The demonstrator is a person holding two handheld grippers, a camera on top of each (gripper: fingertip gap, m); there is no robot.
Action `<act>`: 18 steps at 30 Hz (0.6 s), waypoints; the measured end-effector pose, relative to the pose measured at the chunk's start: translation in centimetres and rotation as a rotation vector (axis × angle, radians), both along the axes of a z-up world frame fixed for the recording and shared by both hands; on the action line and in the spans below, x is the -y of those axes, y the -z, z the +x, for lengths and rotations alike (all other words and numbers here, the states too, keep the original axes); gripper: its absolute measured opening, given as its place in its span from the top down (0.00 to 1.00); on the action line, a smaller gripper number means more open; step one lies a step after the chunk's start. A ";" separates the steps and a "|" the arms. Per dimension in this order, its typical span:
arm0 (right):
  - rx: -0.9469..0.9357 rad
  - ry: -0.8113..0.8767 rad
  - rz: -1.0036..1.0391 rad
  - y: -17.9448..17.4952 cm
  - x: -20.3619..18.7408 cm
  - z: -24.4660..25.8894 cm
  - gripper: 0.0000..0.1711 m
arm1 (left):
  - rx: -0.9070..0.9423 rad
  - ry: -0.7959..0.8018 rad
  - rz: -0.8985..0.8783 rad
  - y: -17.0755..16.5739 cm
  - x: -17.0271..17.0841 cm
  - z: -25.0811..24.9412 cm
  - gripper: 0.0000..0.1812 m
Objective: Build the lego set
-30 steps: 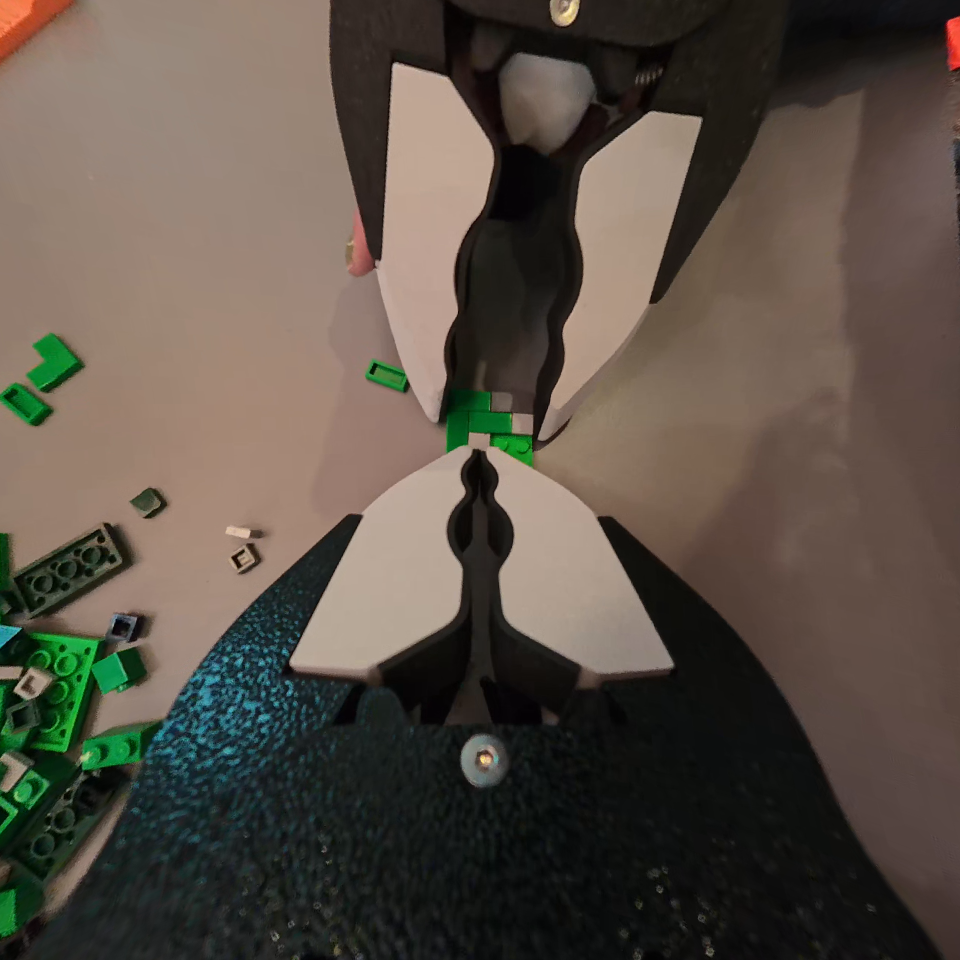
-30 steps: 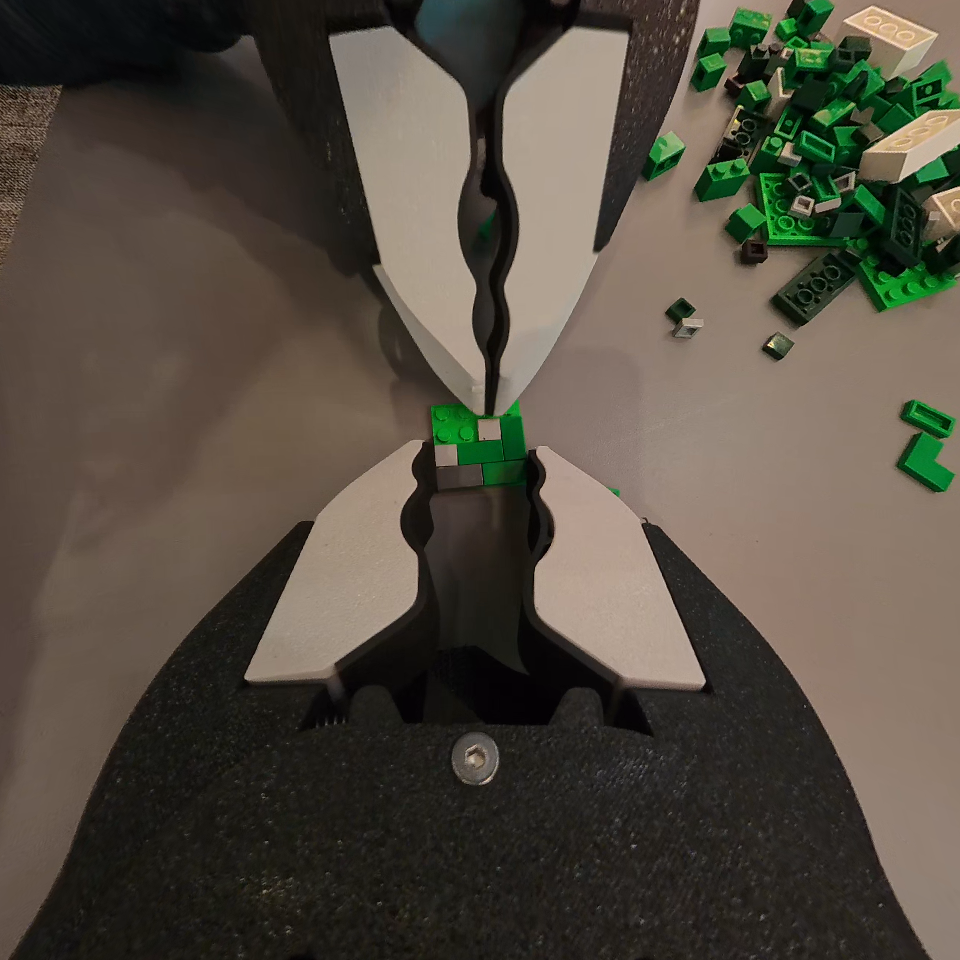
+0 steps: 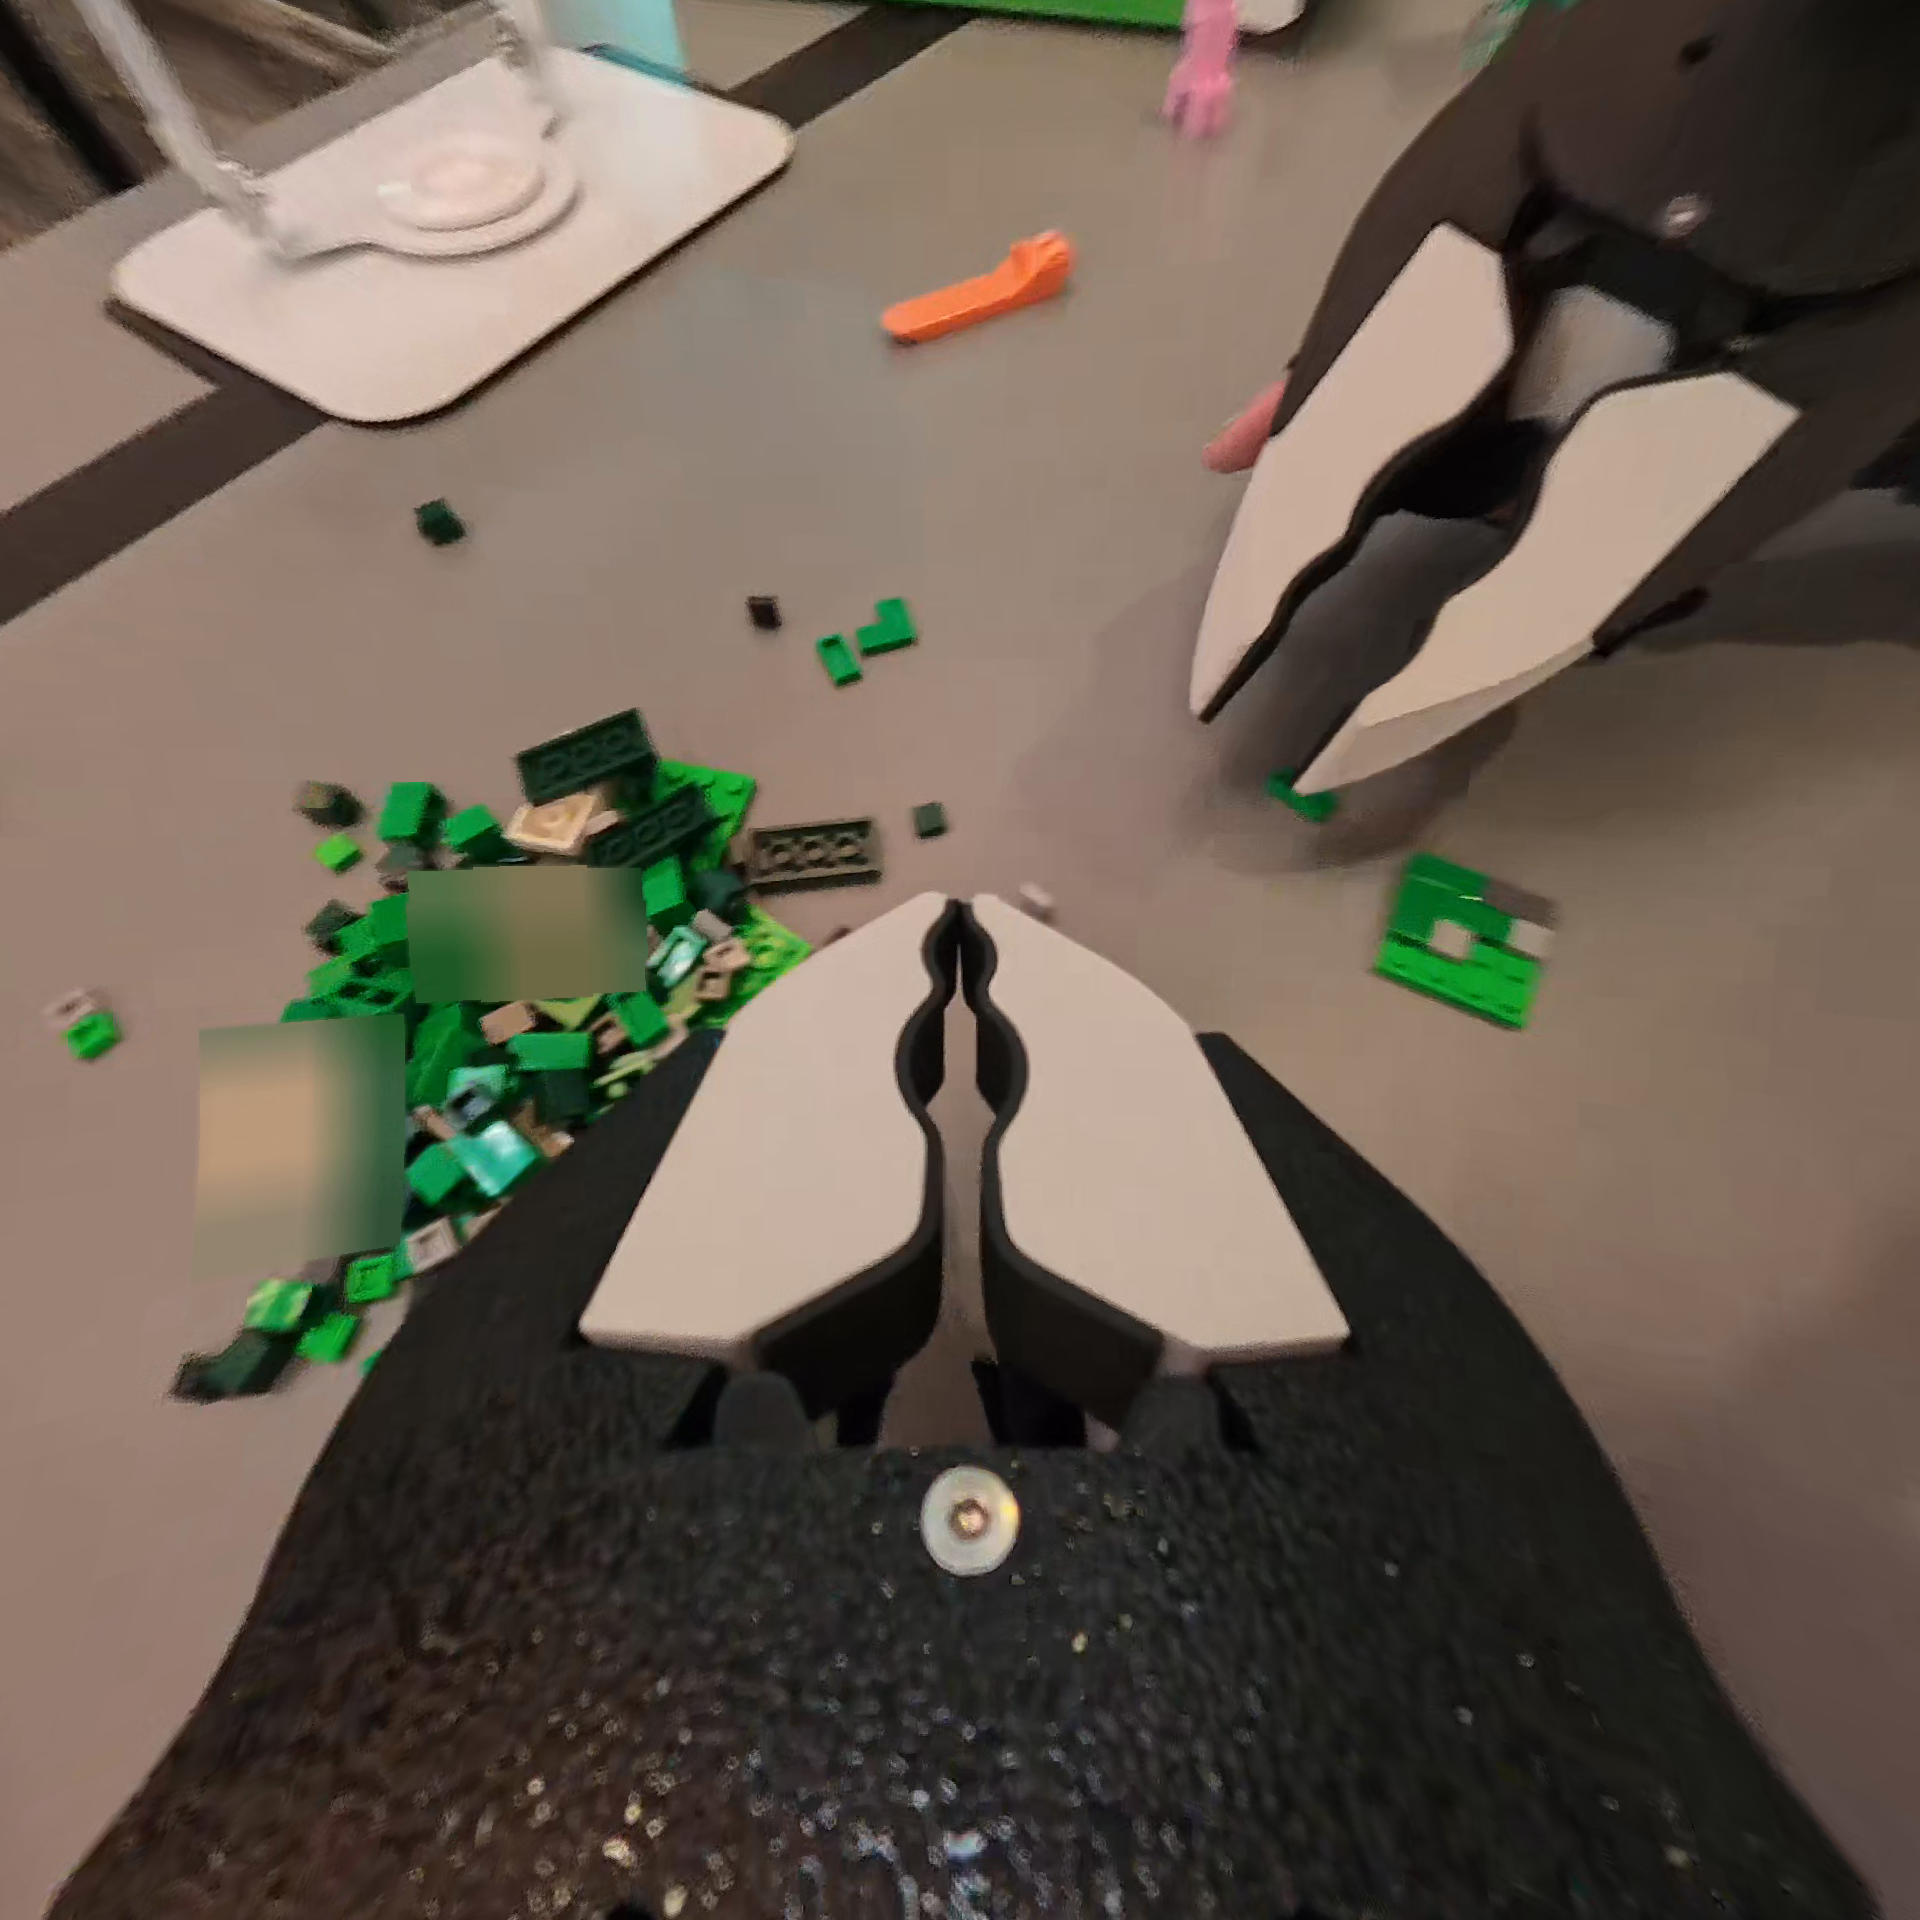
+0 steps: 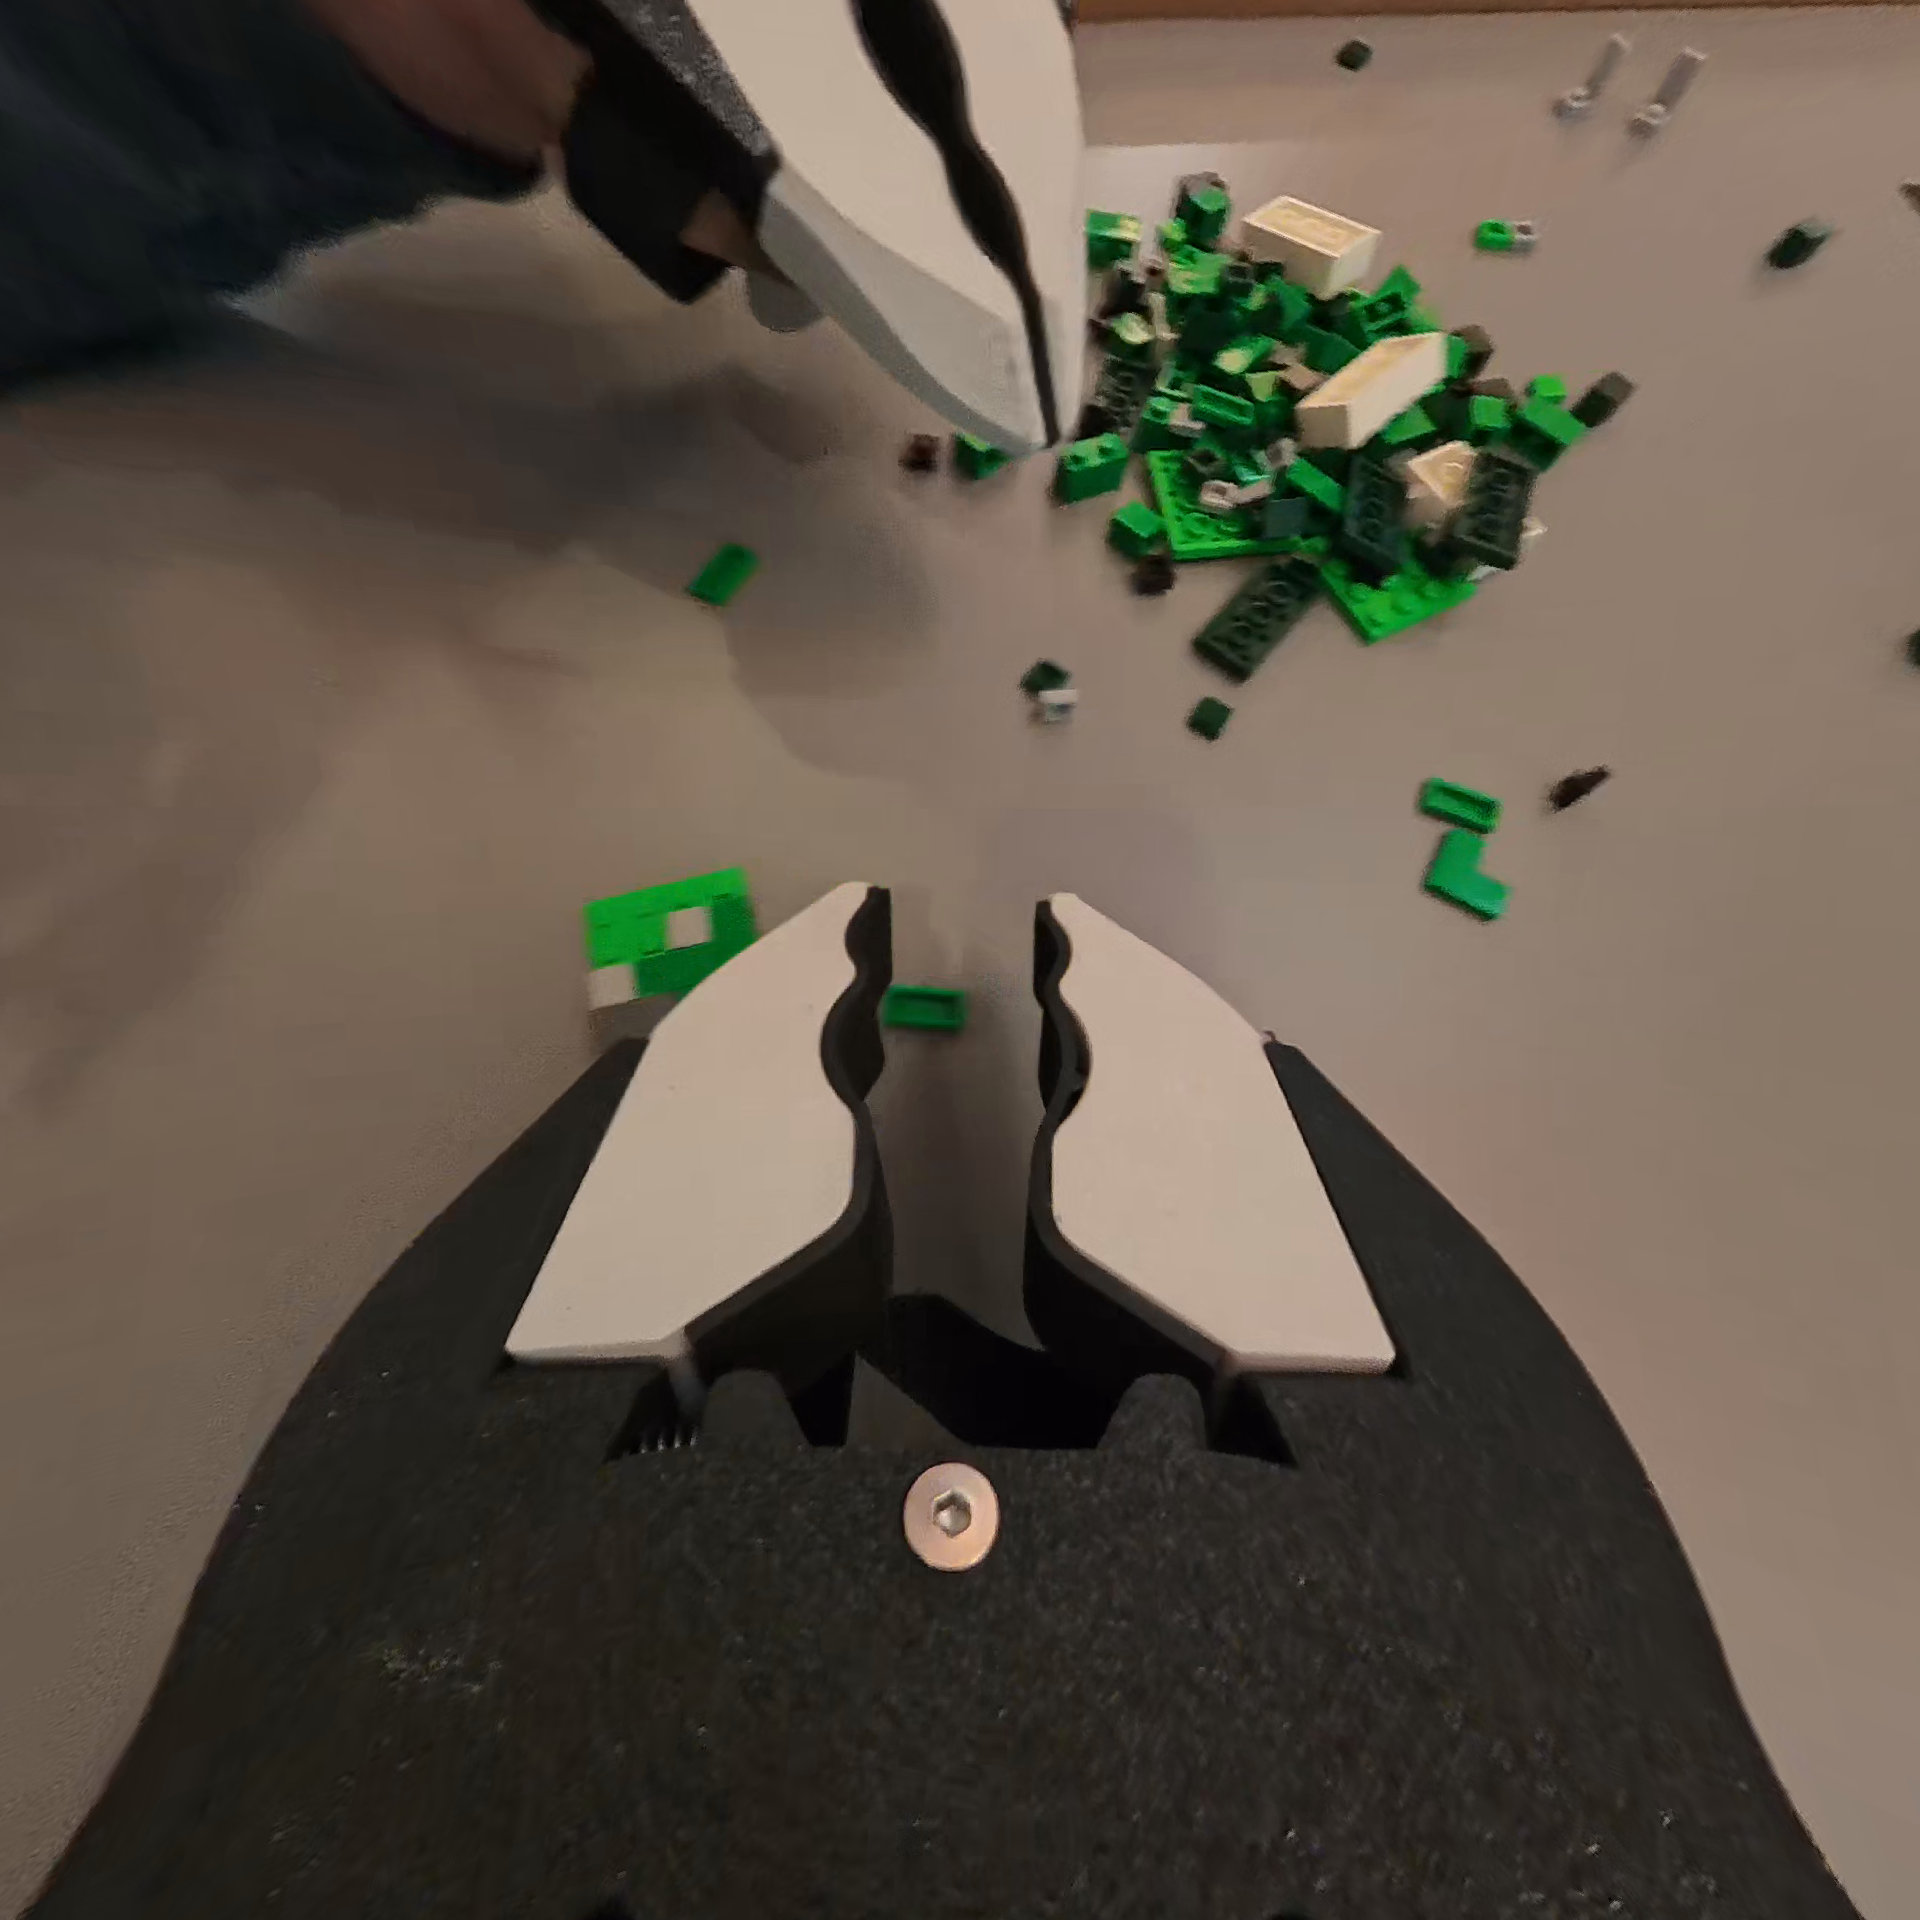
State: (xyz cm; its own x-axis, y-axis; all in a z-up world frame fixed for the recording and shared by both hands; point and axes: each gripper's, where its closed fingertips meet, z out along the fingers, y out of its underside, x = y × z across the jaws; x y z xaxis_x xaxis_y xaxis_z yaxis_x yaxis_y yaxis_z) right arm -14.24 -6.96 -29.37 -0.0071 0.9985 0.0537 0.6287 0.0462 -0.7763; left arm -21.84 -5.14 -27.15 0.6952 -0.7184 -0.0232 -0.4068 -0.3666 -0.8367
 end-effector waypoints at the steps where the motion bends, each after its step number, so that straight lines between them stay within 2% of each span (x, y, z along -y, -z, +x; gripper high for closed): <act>1: 0.017 0.020 0.040 0.3 -0.8 -0.6 0.88 | -0.027 -0.032 0.028 0.1 -0.4 -0.3 1.00; 3: 0.032 -0.013 0.055 0.7 -1.2 -2.3 0.91 | -0.034 -0.081 0.072 -0.2 -1.0 -0.8 1.00; 7: 0.068 -0.070 0.058 1.7 -1.9 -4.6 0.91 | 0.022 -0.095 0.086 -0.8 -1.1 -1.0 1.00; 14: 0.092 -0.137 0.039 1.9 -1.9 -5.4 0.96 | 0.078 -0.052 0.063 -1.1 -0.7 -0.6 1.00; 16: 0.019 -0.175 0.062 1.2 -1.7 -5.3 0.96 | 0.104 -0.003 0.066 -1.4 -0.3 0.0 1.00; 18: -0.175 -0.256 0.083 -1.2 -0.5 -5.1 0.96 | 0.162 0.065 0.072 -2.2 0.4 0.9 1.00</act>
State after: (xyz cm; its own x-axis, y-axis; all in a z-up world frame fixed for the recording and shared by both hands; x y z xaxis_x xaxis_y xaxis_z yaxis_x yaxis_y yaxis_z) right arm -19.36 -6.43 -28.12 -0.2411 0.9576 0.1578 0.4454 0.2537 -0.8586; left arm -20.96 -5.54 -24.98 0.6464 -0.7623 0.0318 -0.2857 -0.2804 -0.9164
